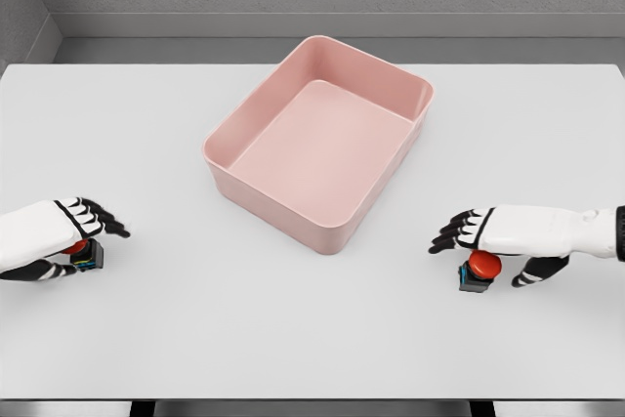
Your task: Put the industrial switch in the basket with both arms
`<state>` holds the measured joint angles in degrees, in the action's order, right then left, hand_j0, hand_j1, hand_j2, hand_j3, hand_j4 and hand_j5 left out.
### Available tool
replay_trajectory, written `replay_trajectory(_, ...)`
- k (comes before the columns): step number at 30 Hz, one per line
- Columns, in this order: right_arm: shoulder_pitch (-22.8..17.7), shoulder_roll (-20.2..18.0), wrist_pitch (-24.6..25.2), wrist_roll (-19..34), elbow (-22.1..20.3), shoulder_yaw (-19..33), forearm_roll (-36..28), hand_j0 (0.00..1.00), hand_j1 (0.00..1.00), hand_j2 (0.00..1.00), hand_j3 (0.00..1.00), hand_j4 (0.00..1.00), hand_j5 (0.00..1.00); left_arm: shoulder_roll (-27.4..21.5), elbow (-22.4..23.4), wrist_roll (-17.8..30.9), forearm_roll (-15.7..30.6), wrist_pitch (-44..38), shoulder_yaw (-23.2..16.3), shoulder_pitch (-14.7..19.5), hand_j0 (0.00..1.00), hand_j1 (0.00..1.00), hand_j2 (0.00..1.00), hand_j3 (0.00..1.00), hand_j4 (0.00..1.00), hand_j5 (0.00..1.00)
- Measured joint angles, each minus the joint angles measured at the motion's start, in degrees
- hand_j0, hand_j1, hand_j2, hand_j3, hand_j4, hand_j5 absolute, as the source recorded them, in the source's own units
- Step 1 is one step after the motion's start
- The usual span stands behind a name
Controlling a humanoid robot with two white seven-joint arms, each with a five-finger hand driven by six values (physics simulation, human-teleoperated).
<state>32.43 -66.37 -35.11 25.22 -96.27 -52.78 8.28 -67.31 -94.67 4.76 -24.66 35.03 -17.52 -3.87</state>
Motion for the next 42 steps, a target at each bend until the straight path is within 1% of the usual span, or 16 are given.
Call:
replay_trajectory(2,0.0,0.6,0.0,-0.2,0.0,0.0,0.0,1.0,1.0,1.0,1.0,1.0,1.0,-0.1,0.0,0.0,0.0,0.0,0.0,0.0,0.54,0.54,0.54,0.54,0.54,0.54)
replay_trajectory(4,0.0,0.9,0.0,-0.3,0.0,-0.1,0.0,1.0,1.0,1.0,1.0,1.0,1.0,-0.1,0.0,0.0,0.1,0.0,0.0,0.0,0.5,0.5,0.5,0.5,0.5,0.5)
replay_trajectory(5,0.0,1.0,0.0,-0.3,0.0,-0.1,0.0,1.0,1.0,1.0,1.0,1.0,1.0,-0.1,-0.2,0.0,0.1,0.0,0.0,0.0,0.45,0.45,0.45,0.45,0.45,0.45)
replay_trajectory(9,0.0,1.1,0.0,-0.2,0.0,-0.6,0.0,1.0,1.0,1.0,1.0,1.0,1.0,-0.3,-1.8,0.0,0.3,0.0,0.1,0.0,0.39,0.39,0.39,0.39,0.39,0.39)
replay_trajectory(13,0.0,1.0,0.0,0.1,0.1,-0.8,0.3,0.99,0.99,0.99,0.99,0.99,0.99,-0.6,-4.5,0.0,0.6,0.0,0.5,0.4,0.38,0.38,0.38,0.38,0.38,0.38)
replay_trajectory(15,0.1,1.0,0.0,0.2,0.1,-0.8,0.5,0.94,0.94,0.94,0.94,0.94,0.94,-0.7,-5.3,0.0,0.8,0.0,1.2,0.7,0.38,0.38,0.38,0.38,0.38,0.38)
replay_trajectory(17,0.5,1.0,0.0,0.2,0.1,-0.9,0.6,0.93,0.93,0.93,0.93,0.93,0.93,-0.7,-5.8,0.0,0.9,0.0,1.8,1.1,0.38,0.38,0.38,0.38,0.38,0.38)
replay_trajectory(20,0.8,0.8,0.0,0.3,0.2,-0.9,1.1,0.87,0.87,0.87,0.87,0.87,0.87,-0.6,-6.1,0.0,1.1,0.0,2.2,3.1,0.38,0.38,0.38,0.38,0.38,0.38)
replay_trajectory(24,0.9,0.4,0.0,0.5,0.2,-0.9,1.6,0.87,0.87,0.87,0.87,0.87,0.87,0.0,-6.3,0.0,1.3,0.0,2.3,6.9,0.38,0.38,0.38,0.38,0.38,0.38)
replay_trajectory(27,0.9,0.1,0.0,0.6,0.2,-0.9,2.4,0.87,0.87,0.87,0.87,0.87,0.87,1.4,-6.3,0.0,1.4,0.0,2.1,9.1,0.38,0.38,0.38,0.38,0.38,0.38)
replay_trajectory(30,1.7,0.0,0.0,0.6,0.3,-0.8,3.7,0.87,0.87,0.87,0.87,0.87,0.87,2.6,-6.3,0.1,1.4,0.0,1.9,9.5,0.38,0.38,0.38,0.38,0.38,0.38)
replay_trajectory(33,2.1,-0.1,0.0,1.0,0.2,-0.8,5.0,0.87,0.87,0.87,0.87,0.87,0.87,3.4,-6.3,0.1,1.4,0.0,1.7,11.4,0.38,0.38,0.38,0.38,0.38,0.38)
replay_trajectory(35,2.1,-0.2,0.0,1.2,0.2,-0.8,5.6,0.87,0.87,0.87,0.87,0.87,0.87,4.1,-6.3,0.2,1.4,0.0,1.6,11.8,0.38,0.38,0.38,0.38,0.38,0.38)
replay_trajectory(36,2.1,-0.2,0.0,1.2,0.2,-1.0,6.0,0.91,0.91,0.91,0.91,0.91,0.91,4.5,-6.3,0.3,1.3,0.0,1.5,12.3,0.38,0.38,0.38,0.38,0.38,0.38)
replay_trajectory(40,2.0,-0.2,0.0,-1.1,0.1,-2.7,6.5,0.9,0.9,0.9,0.9,0.9,0.9,5.9,-6.3,0.5,1.1,0.0,1.4,12.5,0.37,0.37,0.37,0.37,0.37,0.37)
replay_trajectory(42,2.0,-0.3,0.0,-2.8,0.1,-3.1,6.6,0.87,0.87,0.87,0.87,0.87,0.87,6.7,-6.3,0.6,1.0,0.0,1.0,14.0,0.37,0.37,0.37,0.37,0.37,0.37)
